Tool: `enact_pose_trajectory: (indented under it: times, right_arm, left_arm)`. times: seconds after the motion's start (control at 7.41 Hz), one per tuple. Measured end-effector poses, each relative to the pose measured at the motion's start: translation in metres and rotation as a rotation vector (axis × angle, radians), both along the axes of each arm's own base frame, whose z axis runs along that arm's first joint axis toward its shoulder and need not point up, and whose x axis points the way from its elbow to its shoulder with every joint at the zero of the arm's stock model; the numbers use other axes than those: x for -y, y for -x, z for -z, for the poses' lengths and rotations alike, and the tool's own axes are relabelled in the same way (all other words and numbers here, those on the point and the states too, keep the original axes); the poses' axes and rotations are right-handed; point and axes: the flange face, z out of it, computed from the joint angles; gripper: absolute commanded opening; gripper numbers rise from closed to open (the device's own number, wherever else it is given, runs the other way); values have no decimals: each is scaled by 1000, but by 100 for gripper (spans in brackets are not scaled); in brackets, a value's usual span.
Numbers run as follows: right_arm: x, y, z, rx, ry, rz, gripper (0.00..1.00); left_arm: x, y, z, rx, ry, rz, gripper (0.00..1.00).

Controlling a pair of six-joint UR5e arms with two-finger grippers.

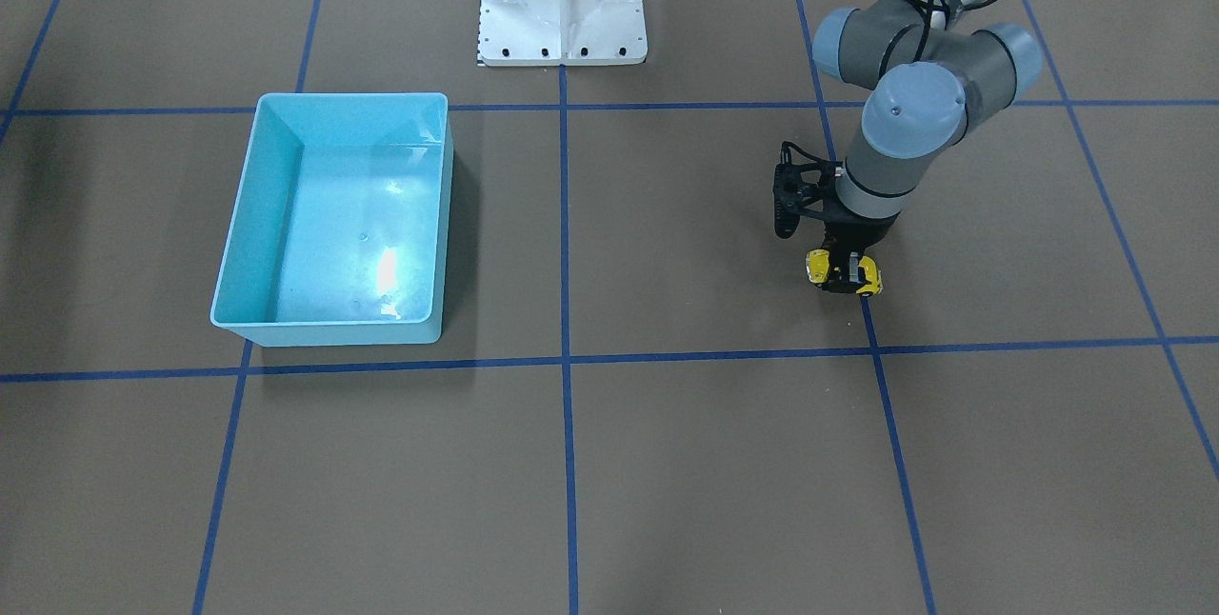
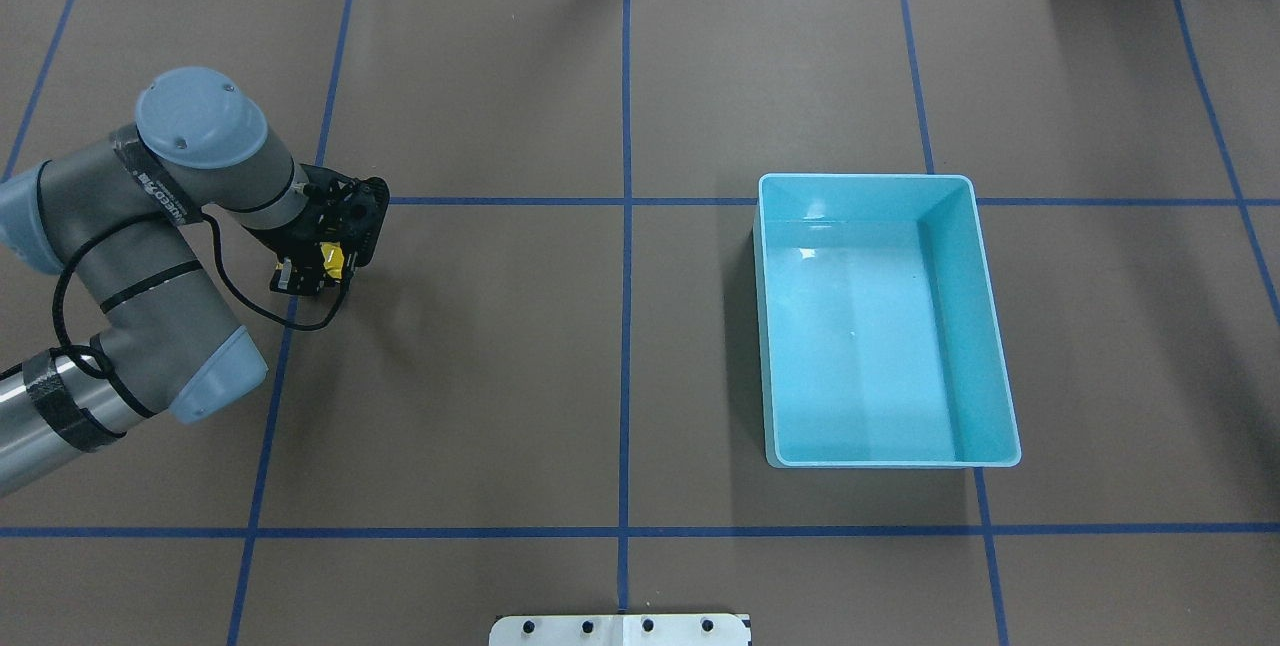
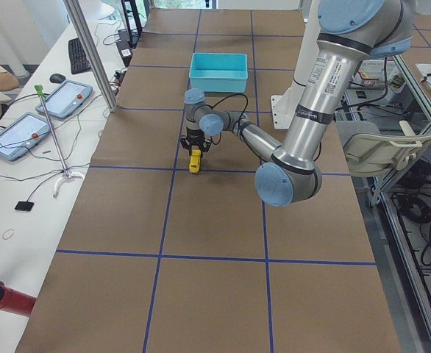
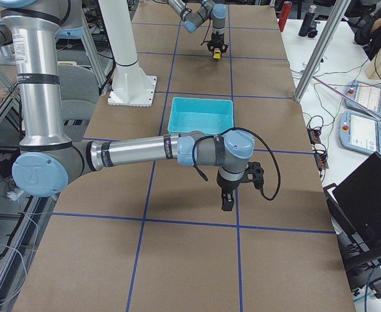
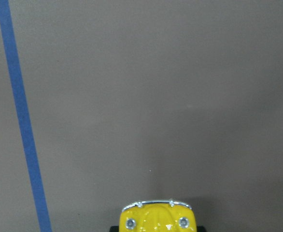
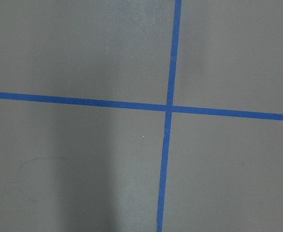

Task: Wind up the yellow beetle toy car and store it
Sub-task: 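Keep pressing the car down and pull it back with the left gripper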

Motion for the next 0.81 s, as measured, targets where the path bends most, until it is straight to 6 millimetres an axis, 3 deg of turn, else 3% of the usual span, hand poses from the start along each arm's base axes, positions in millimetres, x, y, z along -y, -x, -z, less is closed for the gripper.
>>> enact_pose_trajectory:
  times: [0.81]
  right_arm:
    - [-2, -1, 0, -5, 6, -3, 100]
  left_arm:
    - [1, -2, -5, -6, -5, -4, 0]
